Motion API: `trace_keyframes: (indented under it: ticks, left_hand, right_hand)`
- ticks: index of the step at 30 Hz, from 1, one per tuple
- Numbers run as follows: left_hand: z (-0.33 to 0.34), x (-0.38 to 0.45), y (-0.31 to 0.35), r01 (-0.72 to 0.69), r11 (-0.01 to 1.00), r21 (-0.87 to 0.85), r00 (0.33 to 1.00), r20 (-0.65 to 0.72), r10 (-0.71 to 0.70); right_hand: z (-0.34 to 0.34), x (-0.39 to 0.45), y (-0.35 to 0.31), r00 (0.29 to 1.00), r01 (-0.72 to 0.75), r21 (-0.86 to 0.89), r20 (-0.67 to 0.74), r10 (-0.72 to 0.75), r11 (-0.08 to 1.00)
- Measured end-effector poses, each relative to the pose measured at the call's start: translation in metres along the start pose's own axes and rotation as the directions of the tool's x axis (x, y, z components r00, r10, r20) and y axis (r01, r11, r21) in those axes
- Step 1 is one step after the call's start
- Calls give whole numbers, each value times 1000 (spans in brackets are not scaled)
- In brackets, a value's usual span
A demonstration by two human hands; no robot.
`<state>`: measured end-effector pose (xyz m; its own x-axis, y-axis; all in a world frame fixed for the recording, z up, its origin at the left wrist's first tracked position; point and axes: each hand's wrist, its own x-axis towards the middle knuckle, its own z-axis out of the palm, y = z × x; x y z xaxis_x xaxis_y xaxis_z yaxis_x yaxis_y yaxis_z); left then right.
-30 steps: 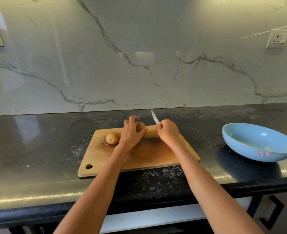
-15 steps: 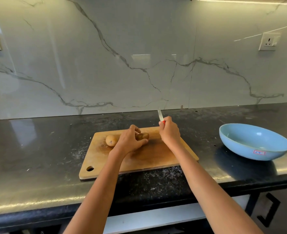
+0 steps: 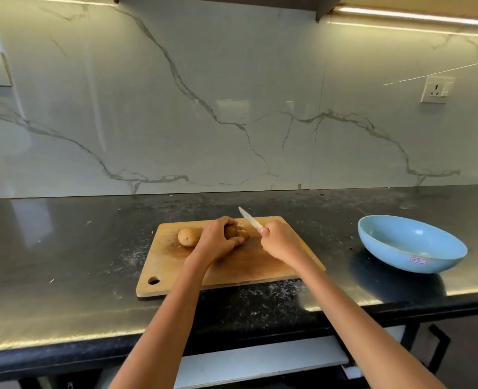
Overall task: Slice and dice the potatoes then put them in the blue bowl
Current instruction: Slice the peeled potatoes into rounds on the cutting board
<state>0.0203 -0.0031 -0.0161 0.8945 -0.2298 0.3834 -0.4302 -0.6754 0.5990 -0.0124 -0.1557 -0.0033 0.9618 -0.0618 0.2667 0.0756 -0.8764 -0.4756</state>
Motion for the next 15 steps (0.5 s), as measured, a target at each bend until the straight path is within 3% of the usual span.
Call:
trace_keyframes:
  ticks: [3,15]
  left_hand:
    - [2,-1,0,37,999,13,998,-45,-37]
    - [6,0,-2,57,998,2,994,-92,-56]
  right_hand:
    - [-3,-10,-7,996,-51,-88,65,57,995]
    - [-4,-27,-27,995,-54,-156,71,65,986]
